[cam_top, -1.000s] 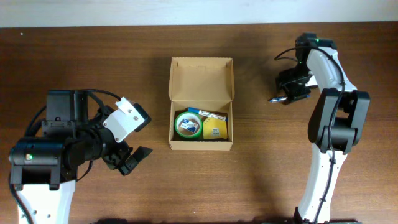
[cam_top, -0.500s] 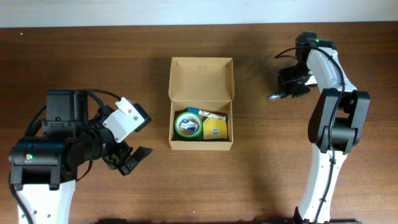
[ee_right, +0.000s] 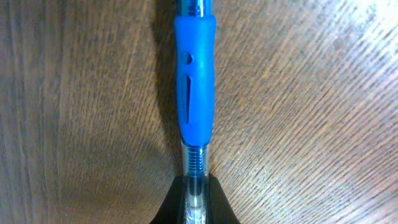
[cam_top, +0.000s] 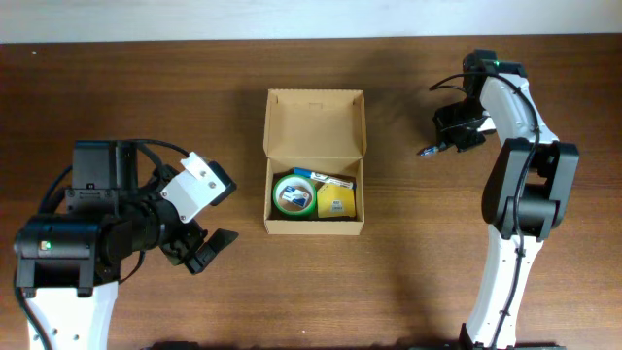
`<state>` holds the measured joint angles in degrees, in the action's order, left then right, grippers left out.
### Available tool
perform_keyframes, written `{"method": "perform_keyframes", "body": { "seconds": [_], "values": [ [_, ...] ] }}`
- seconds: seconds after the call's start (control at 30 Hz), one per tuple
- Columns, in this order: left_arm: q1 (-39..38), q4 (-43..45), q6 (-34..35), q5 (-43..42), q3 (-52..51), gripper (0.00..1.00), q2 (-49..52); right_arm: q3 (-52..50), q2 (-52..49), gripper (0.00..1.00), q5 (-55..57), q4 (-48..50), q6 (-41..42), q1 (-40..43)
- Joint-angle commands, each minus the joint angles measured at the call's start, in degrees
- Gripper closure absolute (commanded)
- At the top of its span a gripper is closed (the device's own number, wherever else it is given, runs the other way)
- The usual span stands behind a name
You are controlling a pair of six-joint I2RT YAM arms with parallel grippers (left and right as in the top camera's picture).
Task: Pack container
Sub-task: 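Lower and close the right gripper on the blue pen, then lift the blue pen and carry it left over the box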
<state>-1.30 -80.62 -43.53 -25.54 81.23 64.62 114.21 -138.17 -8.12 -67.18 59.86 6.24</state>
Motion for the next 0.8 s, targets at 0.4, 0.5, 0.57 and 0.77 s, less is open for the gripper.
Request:
{"method": "perform_keyframes", "body": {
  "seconds": [0.4,0.5,0.57,0.77],
  "values": [
    [0.3,0.0,-0.8,-1.0,1.0,0.00,-0.1,-0.6,17.4,0.96,-0.5,0.7,-24.2,-5.6],
    [0.3,0.0,-0.8,-1.0,1.0,0.00,-0.1,-0.6,21.1,0.96,-0.3,1.5,-31.5,-8.5],
    [0.3,0.0,-0.8,-1.0,1.0,0.00,-0.1,-0.6,23.3,0.96,-0.3,2.1,-36.6,-10.7],
    [0.3,0.0,-0.8,-1.0,1.0,0.00,-0.1,-0.6,28.0,0.96,-0.3,2.5,-53.8,-18.4]
  ]
}}
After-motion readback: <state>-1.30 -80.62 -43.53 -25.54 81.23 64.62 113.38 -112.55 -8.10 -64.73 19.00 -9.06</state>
